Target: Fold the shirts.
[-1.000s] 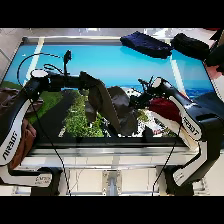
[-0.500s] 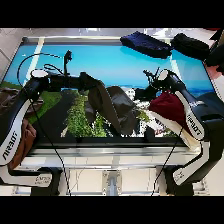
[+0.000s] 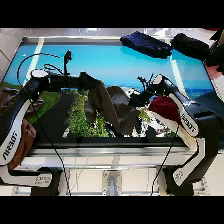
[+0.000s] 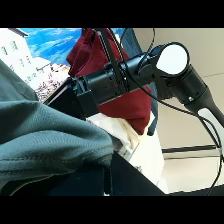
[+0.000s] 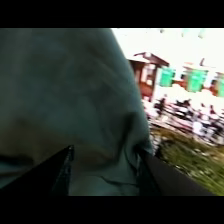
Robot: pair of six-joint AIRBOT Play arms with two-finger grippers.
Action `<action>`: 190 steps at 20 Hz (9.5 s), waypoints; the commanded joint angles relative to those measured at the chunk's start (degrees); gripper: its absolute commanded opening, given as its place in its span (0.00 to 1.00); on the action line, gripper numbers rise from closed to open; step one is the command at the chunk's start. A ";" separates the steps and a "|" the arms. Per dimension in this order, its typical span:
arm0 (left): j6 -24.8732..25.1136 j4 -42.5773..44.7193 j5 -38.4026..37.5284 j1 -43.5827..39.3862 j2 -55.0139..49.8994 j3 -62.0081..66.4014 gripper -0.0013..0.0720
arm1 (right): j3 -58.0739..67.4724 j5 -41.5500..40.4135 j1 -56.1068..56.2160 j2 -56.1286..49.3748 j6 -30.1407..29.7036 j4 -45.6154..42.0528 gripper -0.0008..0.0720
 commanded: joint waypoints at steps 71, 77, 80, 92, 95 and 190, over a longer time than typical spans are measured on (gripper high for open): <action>10.62 46.56 11.13 27.91 25.27 -40.17 0.97 | 12.52 9.07 -5.18 7.48 2.21 -10.23 0.58; -16.55 56.13 6.14 27.91 28.92 -38.88 0.97 | 12.52 9.09 -5.05 7.48 2.58 -10.16 0.58; -25.46 56.48 1.95 27.89 28.35 -39.01 0.97 | 12.52 9.03 -5.05 7.48 2.58 -9.84 0.58; -24.63 41.46 14.03 26.25 15.30 -40.48 0.21 | 12.52 9.01 -5.07 7.48 2.56 -9.88 0.58; -22.45 40.70 13.77 26.25 17.88 -40.37 0.04 | 12.52 8.96 -5.05 7.48 2.54 -10.38 0.58; -27.10 70.51 -16.85 26.12 51.89 4.20 0.03 | 34.27 15.41 -3.69 53.22 7.15 -27.47 0.03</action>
